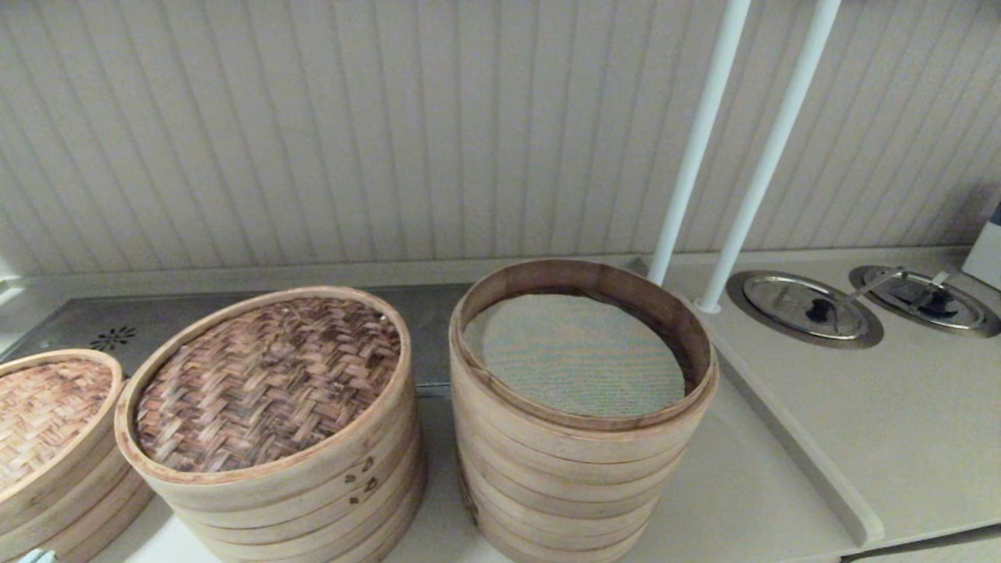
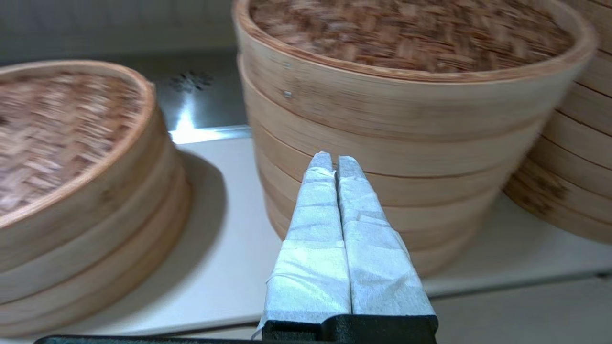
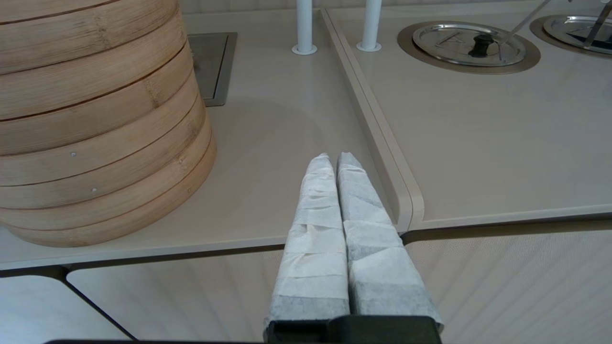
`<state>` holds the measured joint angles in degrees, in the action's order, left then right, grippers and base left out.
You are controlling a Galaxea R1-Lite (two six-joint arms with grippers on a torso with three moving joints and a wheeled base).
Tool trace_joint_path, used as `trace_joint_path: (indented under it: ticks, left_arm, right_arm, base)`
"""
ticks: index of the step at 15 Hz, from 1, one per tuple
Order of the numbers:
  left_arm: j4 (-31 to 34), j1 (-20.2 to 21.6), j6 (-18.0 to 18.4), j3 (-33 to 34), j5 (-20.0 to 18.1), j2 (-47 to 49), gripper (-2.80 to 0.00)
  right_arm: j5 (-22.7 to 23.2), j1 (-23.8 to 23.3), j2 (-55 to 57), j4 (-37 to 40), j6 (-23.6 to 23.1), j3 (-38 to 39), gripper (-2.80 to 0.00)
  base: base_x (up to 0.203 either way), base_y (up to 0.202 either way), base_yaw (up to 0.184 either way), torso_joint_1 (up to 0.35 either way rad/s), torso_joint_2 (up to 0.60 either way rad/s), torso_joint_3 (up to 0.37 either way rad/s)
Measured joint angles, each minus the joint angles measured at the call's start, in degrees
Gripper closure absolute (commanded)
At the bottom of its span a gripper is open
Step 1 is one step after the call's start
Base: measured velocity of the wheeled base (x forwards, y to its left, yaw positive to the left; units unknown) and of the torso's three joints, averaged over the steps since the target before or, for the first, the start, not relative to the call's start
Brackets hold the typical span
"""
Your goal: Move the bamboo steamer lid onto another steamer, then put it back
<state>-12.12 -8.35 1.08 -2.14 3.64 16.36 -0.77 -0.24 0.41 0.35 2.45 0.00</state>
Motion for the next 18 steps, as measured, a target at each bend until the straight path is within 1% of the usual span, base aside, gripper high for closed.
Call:
trace_joint_path:
  ticks: [4,6,8,10,13,17,18]
  left_arm:
    - [-1.1,0.7,0.6,1.8,0.4,-0.8,0.00]
    - [-0.5,3.7,1.4,1.8,-0.9,-1.3,0.00]
    - [2.1,5.8,2.2,1.9,-3.4,-4.1,0.00]
    - [6.4,6.9,2.8,1.9,-4.8,-8.1,0.00]
    - [11.8,7.6,3.5,1.8,-5.2,-13.8,0.00]
    - [12.3,7.6,4.0,1.9,-4.8,-16.0,0.00]
    - [12.3,7.6,3.6,1.9,-4.8,-16.2,0.00]
  right_arm:
    - [0.0,0.0,0.0,0.0,0.0,0.0,0.00]
    - [0.0,0.0,0.0,0.0,0.0,0.0,0.00]
    - [0.0,0.0,0.0,0.0,0.0,0.0,0.00]
    - [0.0,0.0,0.0,0.0,0.0,0.0,0.00]
    - [0.0,0.0,0.0,0.0,0.0,0.0,0.00]
    - [0.0,0.0,0.0,0.0,0.0,0.0,0.00]
    - [0.0,0.0,0.0,0.0,0.0,0.0,0.00]
  base:
    - [0.000,0.000,0.000,0.000,0.00,0.000]
    - [0.000,0.000,0.000,0.000,0.00,0.000]
    - [0.000,0.000,0.000,0.000,0.00,0.000]
    - [0.000,0.000,0.000,0.000,0.00,0.000]
    - [0.000,0.000,0.000,0.000,0.00,0.000]
    - [0.000,0.000,0.000,0.000,0.00,0.000]
    - [0.000,0.000,0.000,0.000,0.00,0.000]
